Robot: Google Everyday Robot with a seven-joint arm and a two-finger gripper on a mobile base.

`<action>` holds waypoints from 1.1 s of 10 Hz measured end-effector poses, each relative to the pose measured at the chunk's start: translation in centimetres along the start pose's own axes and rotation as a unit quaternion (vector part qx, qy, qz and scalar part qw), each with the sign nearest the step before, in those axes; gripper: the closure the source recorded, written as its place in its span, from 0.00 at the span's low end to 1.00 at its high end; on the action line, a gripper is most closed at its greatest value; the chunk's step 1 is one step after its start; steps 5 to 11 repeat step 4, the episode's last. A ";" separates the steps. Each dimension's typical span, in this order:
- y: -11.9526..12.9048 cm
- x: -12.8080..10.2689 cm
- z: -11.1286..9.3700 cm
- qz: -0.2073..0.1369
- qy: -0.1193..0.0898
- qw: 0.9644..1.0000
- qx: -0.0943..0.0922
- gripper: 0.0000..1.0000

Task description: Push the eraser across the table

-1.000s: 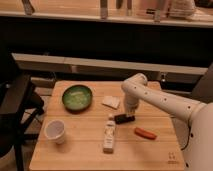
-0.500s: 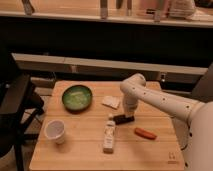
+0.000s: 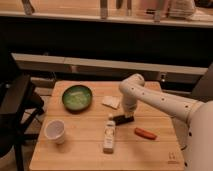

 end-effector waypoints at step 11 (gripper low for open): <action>0.3 -0.4 0.2 -0.013 0.005 1.000 -0.002 1.00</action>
